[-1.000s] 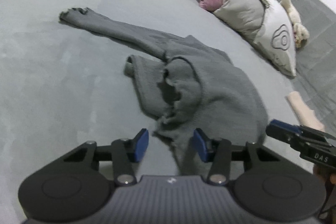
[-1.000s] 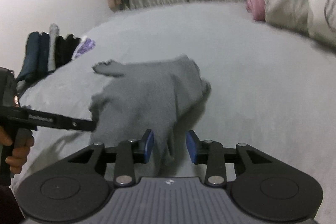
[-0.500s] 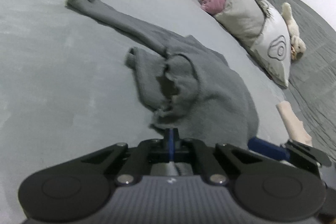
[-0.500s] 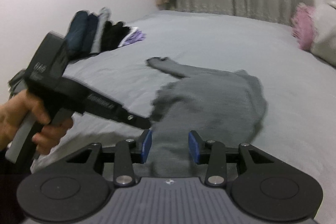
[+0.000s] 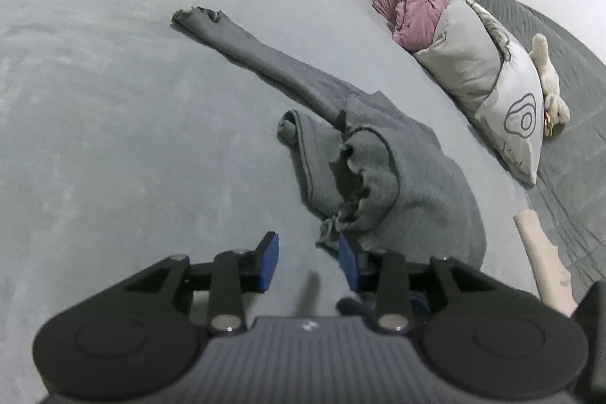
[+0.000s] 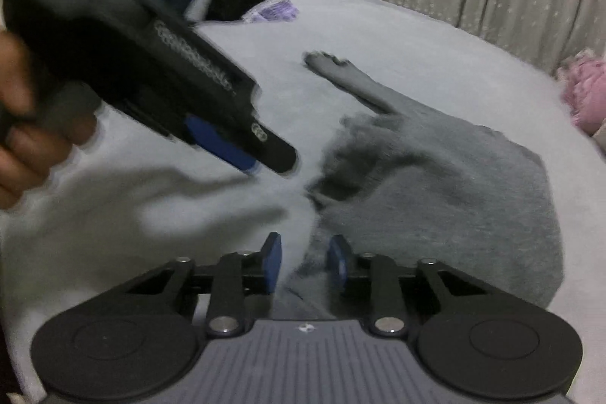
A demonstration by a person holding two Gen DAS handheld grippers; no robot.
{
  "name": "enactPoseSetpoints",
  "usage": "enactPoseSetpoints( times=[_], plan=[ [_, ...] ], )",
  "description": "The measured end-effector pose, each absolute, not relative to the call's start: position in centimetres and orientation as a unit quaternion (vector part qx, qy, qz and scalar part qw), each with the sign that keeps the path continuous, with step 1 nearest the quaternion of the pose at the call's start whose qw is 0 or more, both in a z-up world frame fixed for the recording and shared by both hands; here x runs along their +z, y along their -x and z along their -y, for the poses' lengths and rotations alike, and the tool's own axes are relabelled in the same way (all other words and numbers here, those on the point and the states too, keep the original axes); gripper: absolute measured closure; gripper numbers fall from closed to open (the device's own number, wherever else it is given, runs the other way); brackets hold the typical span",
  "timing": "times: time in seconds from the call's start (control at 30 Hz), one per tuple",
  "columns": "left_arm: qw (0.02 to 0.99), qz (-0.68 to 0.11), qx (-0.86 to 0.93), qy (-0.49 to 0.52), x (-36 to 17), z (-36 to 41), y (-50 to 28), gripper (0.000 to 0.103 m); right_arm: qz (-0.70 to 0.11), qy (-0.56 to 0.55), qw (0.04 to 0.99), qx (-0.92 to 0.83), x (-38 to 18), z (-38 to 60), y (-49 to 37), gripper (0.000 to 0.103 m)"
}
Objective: Fold clothes
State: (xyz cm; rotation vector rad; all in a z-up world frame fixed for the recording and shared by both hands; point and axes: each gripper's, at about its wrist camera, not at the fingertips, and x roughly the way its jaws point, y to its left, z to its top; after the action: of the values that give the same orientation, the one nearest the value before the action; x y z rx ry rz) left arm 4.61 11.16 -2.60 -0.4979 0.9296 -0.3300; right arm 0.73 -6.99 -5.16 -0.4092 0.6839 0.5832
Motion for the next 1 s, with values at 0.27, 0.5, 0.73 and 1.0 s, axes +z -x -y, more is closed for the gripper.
enactPoseSetpoints(
  times=[0.27, 0.5, 0.73, 1.0],
  plan=[
    [0.879, -0.407, -0.155, 0.192, -0.8, -9.8, -4.9, 0.057, -0.293, 0.097, 0.916, 0.256, -0.6, 12.3, -0.2, 0.103],
    [0.893, -0.392, -0.155, 0.158, -0.5, -6.7, -6.0, 0.055, -0.278, -0.023, 0.942, 0.185, 2.4, 21.0, -0.5, 0.103],
    [0.904, -0.386, -0.16, 0.093, -1.0, -2.2, -6.7, 0.049, -0.327, -0.037, 0.932, 0.155, 0.9, 24.3, -1.2, 0.102],
    [0.92, -0.351, -0.166, 0.061, 0.2, -0.4, -7.5, 0.038, -0.342, -0.125, 0.913, 0.184, -0.9, 25.2, -3.2, 0.053]
  ],
)
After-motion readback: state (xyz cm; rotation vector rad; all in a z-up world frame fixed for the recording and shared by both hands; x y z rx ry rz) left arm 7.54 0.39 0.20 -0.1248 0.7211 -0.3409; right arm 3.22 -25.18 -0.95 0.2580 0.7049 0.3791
